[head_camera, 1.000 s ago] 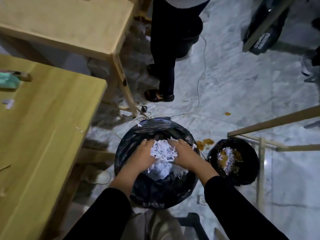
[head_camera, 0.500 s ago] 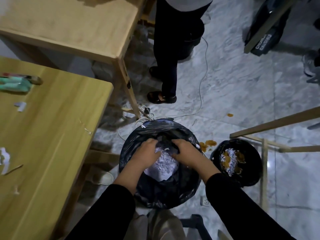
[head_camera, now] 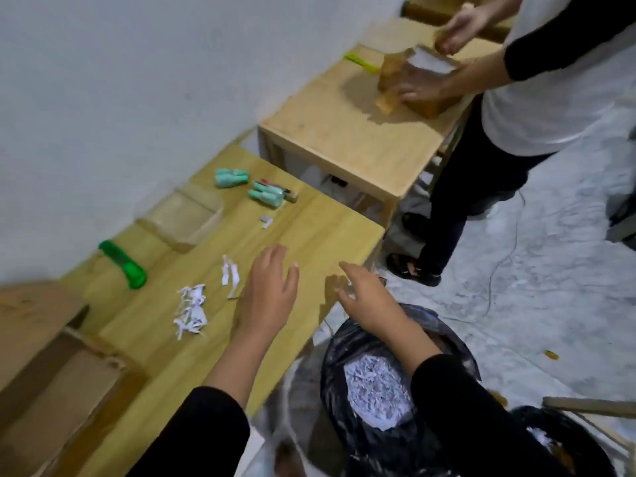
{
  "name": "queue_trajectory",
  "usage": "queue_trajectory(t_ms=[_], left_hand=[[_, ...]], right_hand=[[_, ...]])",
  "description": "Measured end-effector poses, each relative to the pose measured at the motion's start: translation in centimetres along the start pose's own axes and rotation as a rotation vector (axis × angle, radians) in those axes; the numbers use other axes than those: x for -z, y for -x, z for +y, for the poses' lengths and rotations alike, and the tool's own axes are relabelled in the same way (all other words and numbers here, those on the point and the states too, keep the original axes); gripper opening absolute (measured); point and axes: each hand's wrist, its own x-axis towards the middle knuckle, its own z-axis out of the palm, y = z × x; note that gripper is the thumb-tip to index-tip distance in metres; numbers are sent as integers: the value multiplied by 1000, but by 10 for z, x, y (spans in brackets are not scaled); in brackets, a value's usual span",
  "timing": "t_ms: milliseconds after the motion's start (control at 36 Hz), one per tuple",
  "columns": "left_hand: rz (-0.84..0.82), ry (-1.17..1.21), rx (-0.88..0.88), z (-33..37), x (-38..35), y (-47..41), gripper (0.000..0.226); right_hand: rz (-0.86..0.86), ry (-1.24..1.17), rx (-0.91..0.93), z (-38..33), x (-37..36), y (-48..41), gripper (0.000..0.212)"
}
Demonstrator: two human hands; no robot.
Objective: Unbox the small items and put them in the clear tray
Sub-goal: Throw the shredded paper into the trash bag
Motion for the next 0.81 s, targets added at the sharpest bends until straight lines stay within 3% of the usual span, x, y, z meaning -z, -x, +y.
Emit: queue_trajectory(t_ms=[111,306,417,583,806], left_hand=[[142,-35,203,-77,26,48,48],[118,-97,476,-144,20,137,54],[84,-205,470,-149,16,145,65],[58,-254,468,-151,14,145,63],[51,-278,505,-148,15,135,64]], right_hand=[[-29,69,154,-44,-46,-7,56],[-73,254,487,-97,-129,-24,54],[-122,315,616,-129,-158,-46,58],[-220,466,730,-144,-184,-75,51],[-33,410,639,-104,-160,-76,42]])
